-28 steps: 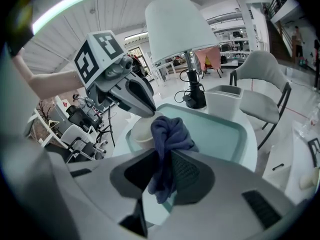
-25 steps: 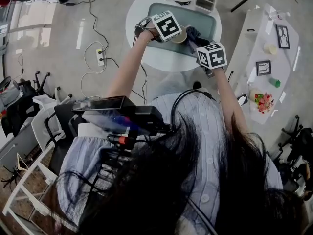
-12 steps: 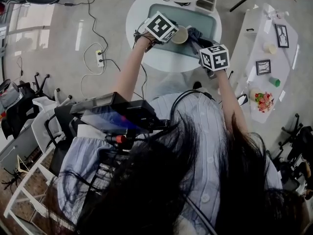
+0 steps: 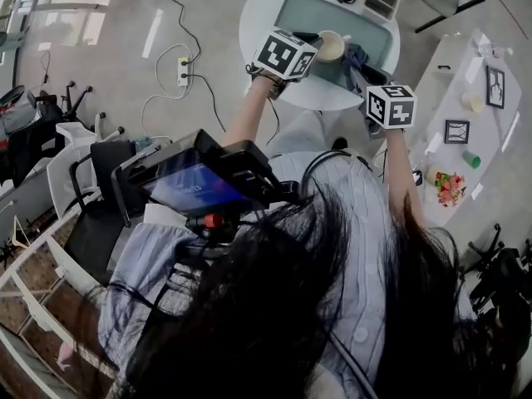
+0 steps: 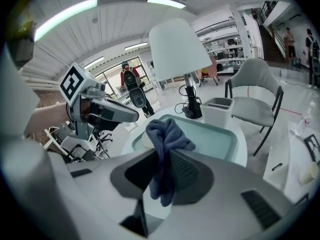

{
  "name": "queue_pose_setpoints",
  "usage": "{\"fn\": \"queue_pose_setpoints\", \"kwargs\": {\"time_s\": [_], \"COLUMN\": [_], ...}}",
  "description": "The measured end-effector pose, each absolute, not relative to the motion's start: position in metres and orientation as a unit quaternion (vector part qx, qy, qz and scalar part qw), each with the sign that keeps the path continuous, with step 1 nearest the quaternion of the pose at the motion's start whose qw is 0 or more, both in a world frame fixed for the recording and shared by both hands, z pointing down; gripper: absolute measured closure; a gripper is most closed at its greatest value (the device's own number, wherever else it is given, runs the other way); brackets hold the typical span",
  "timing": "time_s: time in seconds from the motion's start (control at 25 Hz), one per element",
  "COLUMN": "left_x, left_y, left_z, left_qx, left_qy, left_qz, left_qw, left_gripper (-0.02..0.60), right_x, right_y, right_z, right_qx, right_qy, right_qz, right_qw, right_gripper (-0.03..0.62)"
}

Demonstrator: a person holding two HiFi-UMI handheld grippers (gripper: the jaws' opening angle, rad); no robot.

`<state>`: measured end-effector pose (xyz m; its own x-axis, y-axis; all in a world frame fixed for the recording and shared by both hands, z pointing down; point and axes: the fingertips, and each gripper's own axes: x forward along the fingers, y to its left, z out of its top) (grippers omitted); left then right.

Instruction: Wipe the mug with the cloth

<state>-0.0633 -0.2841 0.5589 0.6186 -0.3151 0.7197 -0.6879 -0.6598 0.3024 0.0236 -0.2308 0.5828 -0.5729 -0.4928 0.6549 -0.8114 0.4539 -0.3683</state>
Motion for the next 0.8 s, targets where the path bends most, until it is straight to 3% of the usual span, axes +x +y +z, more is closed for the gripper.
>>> {"fn": "queue_pose_setpoints", "kwargs": {"time_s": [0.32,0.8], "left_x": [-0.064,-0.038], "left_y": [-0.232,-0.131], "left_z": [0.55,0.535], "left_qx": [0.83,0.807], "left_qy": [-0.37,-0.437], "left_qz": [0.25,0.191], "left_qw": [0.335,0.349], "left_gripper": [0.538,0.538], "right_x": [0.031,0.048], "right_y": [-0.192,-0.104], "right_z": [0.564,0.541], "right_qx": [0.382,0.337], "right_qy": [-0.836,-0.871], "right_qz": [0.326,0.297], "right_qw": [0.222,0.199], "right_gripper": [0.499,0.499]}}
